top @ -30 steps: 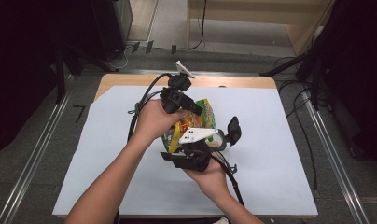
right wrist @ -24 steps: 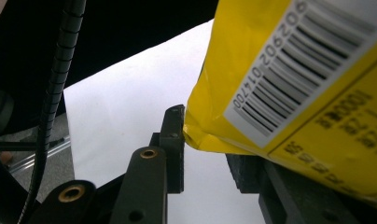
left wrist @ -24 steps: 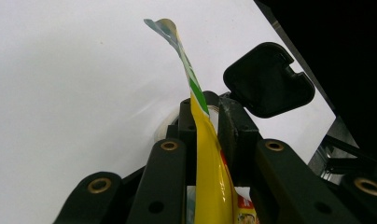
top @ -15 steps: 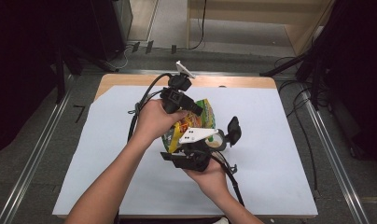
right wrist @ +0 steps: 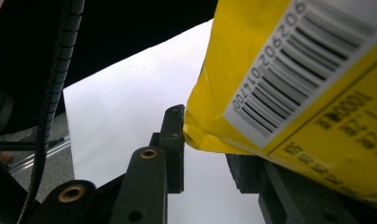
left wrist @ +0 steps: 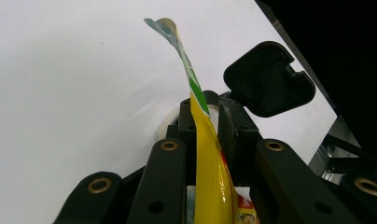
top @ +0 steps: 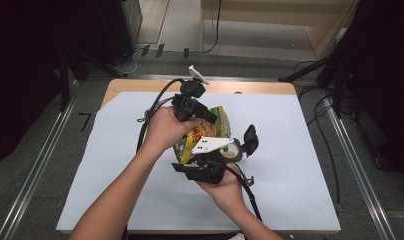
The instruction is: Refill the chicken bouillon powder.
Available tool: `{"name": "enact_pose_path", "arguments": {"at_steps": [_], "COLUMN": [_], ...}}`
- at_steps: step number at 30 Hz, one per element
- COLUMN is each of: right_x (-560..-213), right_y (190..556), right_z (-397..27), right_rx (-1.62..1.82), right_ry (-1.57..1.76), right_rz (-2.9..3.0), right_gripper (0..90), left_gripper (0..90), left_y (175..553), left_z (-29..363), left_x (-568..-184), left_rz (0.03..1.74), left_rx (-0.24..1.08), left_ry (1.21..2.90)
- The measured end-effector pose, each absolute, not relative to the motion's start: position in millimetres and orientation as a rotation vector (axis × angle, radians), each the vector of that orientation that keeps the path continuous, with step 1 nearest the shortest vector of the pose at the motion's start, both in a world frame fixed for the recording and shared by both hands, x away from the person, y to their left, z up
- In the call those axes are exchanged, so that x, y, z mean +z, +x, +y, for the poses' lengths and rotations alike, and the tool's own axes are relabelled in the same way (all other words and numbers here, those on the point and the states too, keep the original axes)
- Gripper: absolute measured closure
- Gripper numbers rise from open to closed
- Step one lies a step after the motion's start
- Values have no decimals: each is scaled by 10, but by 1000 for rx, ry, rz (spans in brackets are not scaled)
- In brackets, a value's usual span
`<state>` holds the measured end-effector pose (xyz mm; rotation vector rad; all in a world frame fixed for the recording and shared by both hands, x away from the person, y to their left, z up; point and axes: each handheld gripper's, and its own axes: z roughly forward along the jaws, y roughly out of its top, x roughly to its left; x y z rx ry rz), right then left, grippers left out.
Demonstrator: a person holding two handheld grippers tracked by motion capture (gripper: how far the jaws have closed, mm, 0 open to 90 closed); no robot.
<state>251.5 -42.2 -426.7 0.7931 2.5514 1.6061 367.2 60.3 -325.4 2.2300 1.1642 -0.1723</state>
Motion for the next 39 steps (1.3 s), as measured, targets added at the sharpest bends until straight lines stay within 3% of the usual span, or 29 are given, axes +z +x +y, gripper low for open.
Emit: {"name": "enact_pose_path", "arguments": {"at_steps": [39], "right_x": [-4256], "right_y": [2500], "right_z": [-444], "right_rx": [1624], "right_ry": [831], "right_rz": [2538], "right_gripper": [732], "left_gripper": [808], "left_y": [3654], "left_z": [498], "left_x": [-3216], "left_rz": [1154], "left_rx": [-141], "left_ry": [2265]}}
